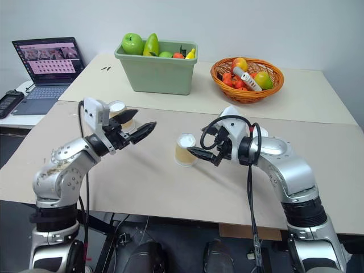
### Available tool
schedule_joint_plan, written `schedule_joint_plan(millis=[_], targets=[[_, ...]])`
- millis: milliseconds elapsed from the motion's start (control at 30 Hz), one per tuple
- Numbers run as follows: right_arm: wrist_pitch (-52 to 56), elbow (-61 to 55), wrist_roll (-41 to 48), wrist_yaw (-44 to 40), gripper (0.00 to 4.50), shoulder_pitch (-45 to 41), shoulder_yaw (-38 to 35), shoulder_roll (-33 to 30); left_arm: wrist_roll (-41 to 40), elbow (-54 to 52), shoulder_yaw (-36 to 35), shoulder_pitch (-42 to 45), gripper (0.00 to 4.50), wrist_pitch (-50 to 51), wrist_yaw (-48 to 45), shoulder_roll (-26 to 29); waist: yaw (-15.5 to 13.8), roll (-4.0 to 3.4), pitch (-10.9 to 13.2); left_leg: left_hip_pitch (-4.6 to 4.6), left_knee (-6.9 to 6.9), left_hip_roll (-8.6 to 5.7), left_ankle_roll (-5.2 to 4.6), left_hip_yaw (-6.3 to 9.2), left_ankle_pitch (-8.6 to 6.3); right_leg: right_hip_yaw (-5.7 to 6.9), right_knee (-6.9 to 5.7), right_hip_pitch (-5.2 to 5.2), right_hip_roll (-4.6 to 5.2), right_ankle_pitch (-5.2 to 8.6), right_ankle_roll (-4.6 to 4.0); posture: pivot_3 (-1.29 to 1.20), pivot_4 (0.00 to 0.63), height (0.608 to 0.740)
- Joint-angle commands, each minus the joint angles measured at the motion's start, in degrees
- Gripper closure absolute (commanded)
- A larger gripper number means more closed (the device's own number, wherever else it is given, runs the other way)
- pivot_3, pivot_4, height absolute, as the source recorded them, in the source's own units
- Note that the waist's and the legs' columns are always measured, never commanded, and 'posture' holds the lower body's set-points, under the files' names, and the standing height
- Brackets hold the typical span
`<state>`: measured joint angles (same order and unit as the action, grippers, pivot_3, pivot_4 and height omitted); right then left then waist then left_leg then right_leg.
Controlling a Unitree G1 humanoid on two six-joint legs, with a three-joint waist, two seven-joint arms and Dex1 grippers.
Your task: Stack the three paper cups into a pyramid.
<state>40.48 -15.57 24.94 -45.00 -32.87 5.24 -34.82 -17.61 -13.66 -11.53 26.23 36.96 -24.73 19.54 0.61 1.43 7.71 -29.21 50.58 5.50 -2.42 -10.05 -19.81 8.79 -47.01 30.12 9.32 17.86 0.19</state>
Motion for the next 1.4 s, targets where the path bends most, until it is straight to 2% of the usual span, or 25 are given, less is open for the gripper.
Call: schedule_joint_plan(millis=[33, 367, 567, 833, 1067, 1333, 1400], targets=[[-1.89, -0.29, -0.06, -1.01, 0.00, -1.93, -0.48, 0.20, 7.75, 1.10, -0.37, -0.63, 0.01, -4.91, 10.34, -0.15, 0.08, 0.00, 0.00, 0.00, 0.00, 0.00, 0.00, 0.00, 0.00, 0.00, 0.00, 0.01, 0.00, 0.00, 0.00, 0.00, 0.150, 0.656], [-2.19, 0.17, -0.34, -1.67, 0.00, -2.52, -0.44, 0.22, 10.08, 19.89, 0.03, 4.04, 0.01, -14.07, 8.09, 5.09, 0.03, 0.00, 0.00, -0.08, -0.01, 0.00, 0.00, 0.01, 0.00, 0.08, 0.02, 0.05, 0.02, 0.00, 0.00, 0.00, 0.150, 0.656], [-1.42, -1.56, 0.02, -0.46, 0.00, -1.14, -1.62, -0.20, 10.90, 42.01, 1.45, 16.73, 0.01, -23.77, 3.54, 6.84, -0.11, 0.00, 0.00, -0.19, 0.02, -0.02, 0.00, 0.01, 0.00, 0.17, 0.01, 0.09, 0.04, 0.00, 0.00, 0.00, 0.150, 0.656], [-1.02, -2.50, 0.31, 0.65, 0.00, -0.24, -2.25, -0.32, 10.37, 60.04, 1.05, 28.45, 0.01, -30.99, 1.11, 5.84, 0.31, 0.01, 0.00, -0.31, 0.02, -0.06, 0.00, 0.00, 0.00, 0.21, 0.01, 0.18, 0.07, 0.03, 0.05, 0.00, 0.150, 0.656], [-0.89, -2.82, 0.32, 1.02, 0.00, 0.18, -2.44, -0.38, 10.44, 66.30, 0.75, 31.57, 0.01, -33.61, 1.03, 6.02, 0.45, 0.01, 0.00, -0.31, 0.03, -0.06, 0.00, 0.04, 0.00, 0.20, 0.00, 0.18, 0.07, 0.04, 0.06, 0.00, 0.150, 0.656], [-0.95, -2.79, 0.55, 1.44, 0.00, 0.18, -2.46, -0.31, 10.43, 68.53, 0.83, 32.25, 0.01, -34.16, 0.47, 6.37, 0.44, 0.01, 0.00, -0.33, 0.05, -0.07, 0.00, 0.06, 0.00, 0.21, 0.00, 0.18, 0.08, 0.04, 0.06, 0.00, 0.150, 0.656], [-0.96, -2.71, 0.57, 1.48, 0.00, 0.16, -2.46, -0.30, 10.18, 68.56, 0.52, 32.29, 0.42, -34.66, 0.49, 6.46, 0.45, 0.01, 0.00, -0.33, 0.05, -0.07, 0.00, 0.06, 0.00, 0.22, 0.00, 0.18, 0.08, 0.04, 0.06, 0.00, 0.150, 0.656]])
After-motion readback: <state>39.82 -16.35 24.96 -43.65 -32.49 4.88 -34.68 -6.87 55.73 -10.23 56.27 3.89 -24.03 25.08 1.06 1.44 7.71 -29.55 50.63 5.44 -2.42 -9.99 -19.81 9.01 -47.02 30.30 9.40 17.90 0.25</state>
